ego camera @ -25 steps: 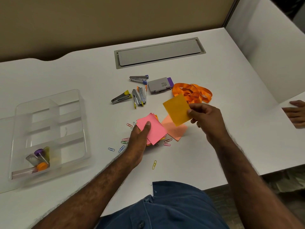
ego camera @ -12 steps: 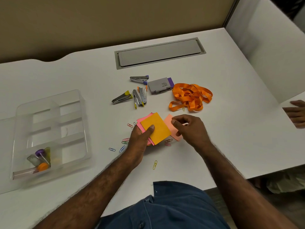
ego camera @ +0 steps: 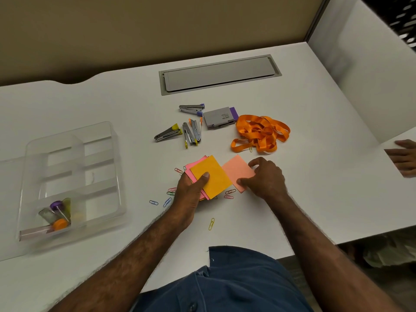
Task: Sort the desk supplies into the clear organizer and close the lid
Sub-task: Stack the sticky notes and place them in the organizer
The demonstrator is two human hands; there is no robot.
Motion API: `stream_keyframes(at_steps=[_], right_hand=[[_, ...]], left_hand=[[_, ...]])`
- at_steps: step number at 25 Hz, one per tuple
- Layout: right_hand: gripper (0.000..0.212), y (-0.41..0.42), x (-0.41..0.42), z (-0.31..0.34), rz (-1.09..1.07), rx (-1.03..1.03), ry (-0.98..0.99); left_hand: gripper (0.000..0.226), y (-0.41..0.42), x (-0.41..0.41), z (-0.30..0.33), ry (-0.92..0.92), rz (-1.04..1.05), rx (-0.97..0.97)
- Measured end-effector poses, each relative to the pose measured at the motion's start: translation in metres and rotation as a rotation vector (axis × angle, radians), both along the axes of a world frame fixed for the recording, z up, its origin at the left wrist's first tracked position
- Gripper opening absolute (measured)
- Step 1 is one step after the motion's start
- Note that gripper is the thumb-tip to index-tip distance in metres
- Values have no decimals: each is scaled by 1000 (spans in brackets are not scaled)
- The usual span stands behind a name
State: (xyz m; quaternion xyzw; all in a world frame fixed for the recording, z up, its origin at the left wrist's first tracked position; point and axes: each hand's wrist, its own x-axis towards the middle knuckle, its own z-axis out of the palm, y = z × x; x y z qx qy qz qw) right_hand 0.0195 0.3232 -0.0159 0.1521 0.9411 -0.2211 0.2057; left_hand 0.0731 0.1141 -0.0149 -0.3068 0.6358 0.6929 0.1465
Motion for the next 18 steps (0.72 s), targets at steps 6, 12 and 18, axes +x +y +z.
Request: stream_keyframes(at_steps=[6,12,18], right_hand=[[31,14,-4,9,-96,-212,40],[28,23,8,42,-404,-719,124],[33,-18,37,63,-338,-1040,48]], left_hand=[[56,-2,7,7,20,5,-9],[58,-6,19,14,21,23,-7],[55,-5,26,25,60,30,52]])
